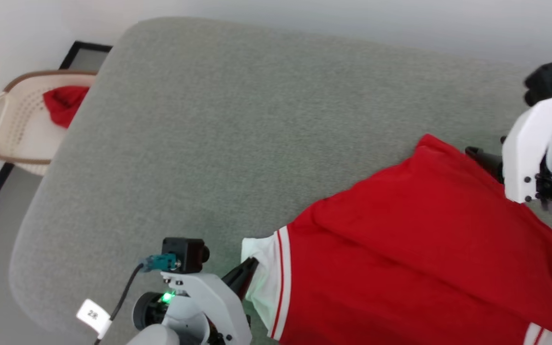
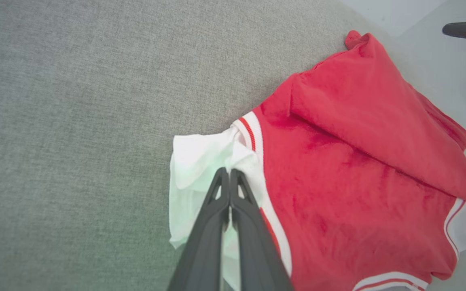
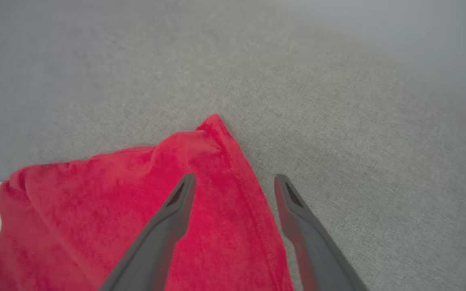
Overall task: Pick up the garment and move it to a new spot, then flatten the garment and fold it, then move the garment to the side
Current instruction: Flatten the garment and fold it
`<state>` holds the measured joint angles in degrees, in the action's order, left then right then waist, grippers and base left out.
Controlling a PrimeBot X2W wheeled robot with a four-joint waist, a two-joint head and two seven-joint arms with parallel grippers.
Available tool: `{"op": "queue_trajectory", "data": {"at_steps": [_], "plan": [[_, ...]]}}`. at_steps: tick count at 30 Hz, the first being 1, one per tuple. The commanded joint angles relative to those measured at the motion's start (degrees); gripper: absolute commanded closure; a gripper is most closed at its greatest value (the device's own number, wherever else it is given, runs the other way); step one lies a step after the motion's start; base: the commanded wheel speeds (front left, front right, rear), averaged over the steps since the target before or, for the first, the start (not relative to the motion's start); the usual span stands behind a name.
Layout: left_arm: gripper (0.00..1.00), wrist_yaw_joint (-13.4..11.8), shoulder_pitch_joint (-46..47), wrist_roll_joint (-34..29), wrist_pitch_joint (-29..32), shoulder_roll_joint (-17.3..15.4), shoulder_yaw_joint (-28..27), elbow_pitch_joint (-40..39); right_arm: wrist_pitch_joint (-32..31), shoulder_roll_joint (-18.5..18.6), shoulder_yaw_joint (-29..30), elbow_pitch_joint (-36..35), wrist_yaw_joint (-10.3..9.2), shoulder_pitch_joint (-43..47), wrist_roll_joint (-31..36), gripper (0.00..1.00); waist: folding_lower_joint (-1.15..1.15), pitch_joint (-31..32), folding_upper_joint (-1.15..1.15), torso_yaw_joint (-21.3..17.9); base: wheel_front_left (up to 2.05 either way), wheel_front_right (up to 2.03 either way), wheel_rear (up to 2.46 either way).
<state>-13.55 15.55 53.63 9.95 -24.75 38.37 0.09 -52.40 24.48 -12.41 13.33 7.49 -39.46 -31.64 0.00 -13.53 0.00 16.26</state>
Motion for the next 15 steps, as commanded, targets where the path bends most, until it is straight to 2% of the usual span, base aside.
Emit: {"op": "queue_trajectory", "data": {"at_steps": [1, 8, 15], "plan": [[1.0, 0.66, 1.02, -0.32, -0.32, 0.83, 0.4, 0.87, -0.54, 0.8, -3.24, 3.75, 0.0, -2.83, -0.95, 0.0, 0.0, -1.71, 0.0, 2.67, 0.0, 0.0, 0.0], [1.0, 2.63, 3.17, -0.18, -0.99, 3.44, 1.54, 3.78, -3.11, 2.34, -11.01, 17.36, 0.0, -10.15, -1.21, 0.0, 0.0, -3.7, 0.0, 6.09, 0.0, 0.0, 0.0], [1.0, 4.01, 4.4, 0.08, -1.71, 5.05, 2.15, 6.13, -7.23, 0.97, -15.23, 27.76, 0.0, -13.55, -2.27, 0.0, 0.0, -4.89, 0.0, 8.05, 0.0, 0.0, 0.0]]}}
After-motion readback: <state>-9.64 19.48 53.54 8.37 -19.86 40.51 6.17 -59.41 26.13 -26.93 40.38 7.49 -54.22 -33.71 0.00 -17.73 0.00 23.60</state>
